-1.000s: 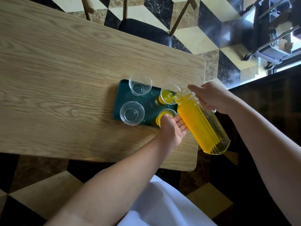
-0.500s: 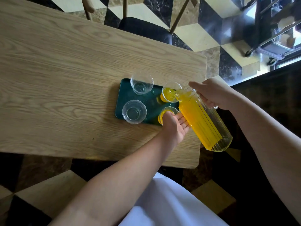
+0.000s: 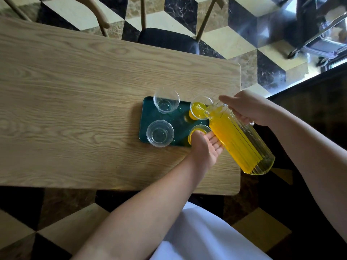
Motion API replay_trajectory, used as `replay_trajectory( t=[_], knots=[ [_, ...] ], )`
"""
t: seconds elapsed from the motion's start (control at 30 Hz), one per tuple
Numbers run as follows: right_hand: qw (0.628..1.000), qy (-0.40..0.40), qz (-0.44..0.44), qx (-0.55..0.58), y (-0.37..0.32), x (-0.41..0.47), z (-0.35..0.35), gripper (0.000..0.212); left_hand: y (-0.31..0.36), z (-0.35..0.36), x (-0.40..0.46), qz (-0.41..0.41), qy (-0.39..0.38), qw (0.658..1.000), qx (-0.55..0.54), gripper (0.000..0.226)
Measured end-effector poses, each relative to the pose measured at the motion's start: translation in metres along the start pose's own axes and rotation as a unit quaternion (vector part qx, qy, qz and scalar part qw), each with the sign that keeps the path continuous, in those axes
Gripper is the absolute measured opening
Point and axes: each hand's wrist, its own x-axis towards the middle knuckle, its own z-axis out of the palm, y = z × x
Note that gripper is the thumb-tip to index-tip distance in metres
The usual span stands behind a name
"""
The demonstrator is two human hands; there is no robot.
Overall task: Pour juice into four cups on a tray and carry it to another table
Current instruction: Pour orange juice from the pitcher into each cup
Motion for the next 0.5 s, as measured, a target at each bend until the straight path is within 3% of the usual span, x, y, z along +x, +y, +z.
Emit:
replay_trajectory(
  t=[0.5],
  knots=[
    [1.000,0.003,0.009,0.015,0.0063,0.0058,0.0032,0.051,0.0005,-0.0027,0.0050,-0.012,0.001,1.000,0.008,0.060]
  ],
)
